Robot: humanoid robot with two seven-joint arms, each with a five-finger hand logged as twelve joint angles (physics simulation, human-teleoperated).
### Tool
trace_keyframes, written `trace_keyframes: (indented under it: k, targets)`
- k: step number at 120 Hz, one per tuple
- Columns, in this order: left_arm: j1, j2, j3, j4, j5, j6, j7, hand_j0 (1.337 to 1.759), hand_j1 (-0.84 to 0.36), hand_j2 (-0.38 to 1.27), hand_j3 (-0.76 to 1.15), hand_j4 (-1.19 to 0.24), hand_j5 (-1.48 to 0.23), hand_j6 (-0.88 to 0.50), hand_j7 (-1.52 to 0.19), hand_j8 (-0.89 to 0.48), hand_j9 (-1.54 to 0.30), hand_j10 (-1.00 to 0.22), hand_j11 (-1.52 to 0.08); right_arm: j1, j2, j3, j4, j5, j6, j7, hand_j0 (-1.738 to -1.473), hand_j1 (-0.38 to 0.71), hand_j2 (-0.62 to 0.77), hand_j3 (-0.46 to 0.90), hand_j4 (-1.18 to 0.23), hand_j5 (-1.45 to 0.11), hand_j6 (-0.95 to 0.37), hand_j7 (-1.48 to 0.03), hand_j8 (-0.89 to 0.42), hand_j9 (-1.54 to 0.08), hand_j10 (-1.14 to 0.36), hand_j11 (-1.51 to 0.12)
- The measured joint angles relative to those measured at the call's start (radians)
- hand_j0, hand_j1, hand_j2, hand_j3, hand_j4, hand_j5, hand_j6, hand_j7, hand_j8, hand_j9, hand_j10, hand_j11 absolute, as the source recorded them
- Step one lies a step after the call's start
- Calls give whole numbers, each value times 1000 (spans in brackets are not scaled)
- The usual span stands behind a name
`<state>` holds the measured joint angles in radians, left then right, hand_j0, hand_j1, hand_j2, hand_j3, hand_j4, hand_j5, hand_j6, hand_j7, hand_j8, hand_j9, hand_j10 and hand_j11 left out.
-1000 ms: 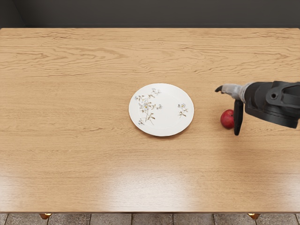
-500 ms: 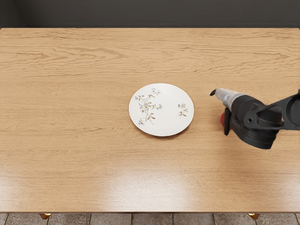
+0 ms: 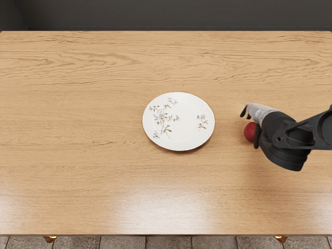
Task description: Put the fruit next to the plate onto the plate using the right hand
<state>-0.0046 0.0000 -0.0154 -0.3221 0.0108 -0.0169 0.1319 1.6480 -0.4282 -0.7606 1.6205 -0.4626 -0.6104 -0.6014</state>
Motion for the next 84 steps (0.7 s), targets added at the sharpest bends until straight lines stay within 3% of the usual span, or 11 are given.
trace_keyframes:
  k: [43, 84]
  targets:
    - [0, 0, 0, 0, 0, 0, 0, 1658, 349, 0, 0, 0, 0, 0, 0, 0, 0, 0, 0, -18, -2, -9, -12, 0, 0, -9, -1658, 82, -71, 0, -360, -468, -361, -468, -361, -468, -360, -468]
    - [0, 0, 0, 0, 0, 0, 0, 1658, 349, 0, 0, 0, 0, 0, 0, 0, 0, 0, 0, -50, -3, 2, -37, -2, -1, -9, -1657, 224, -73, 0, -501, -621, -443, -634, -506, -624, -500, -624]
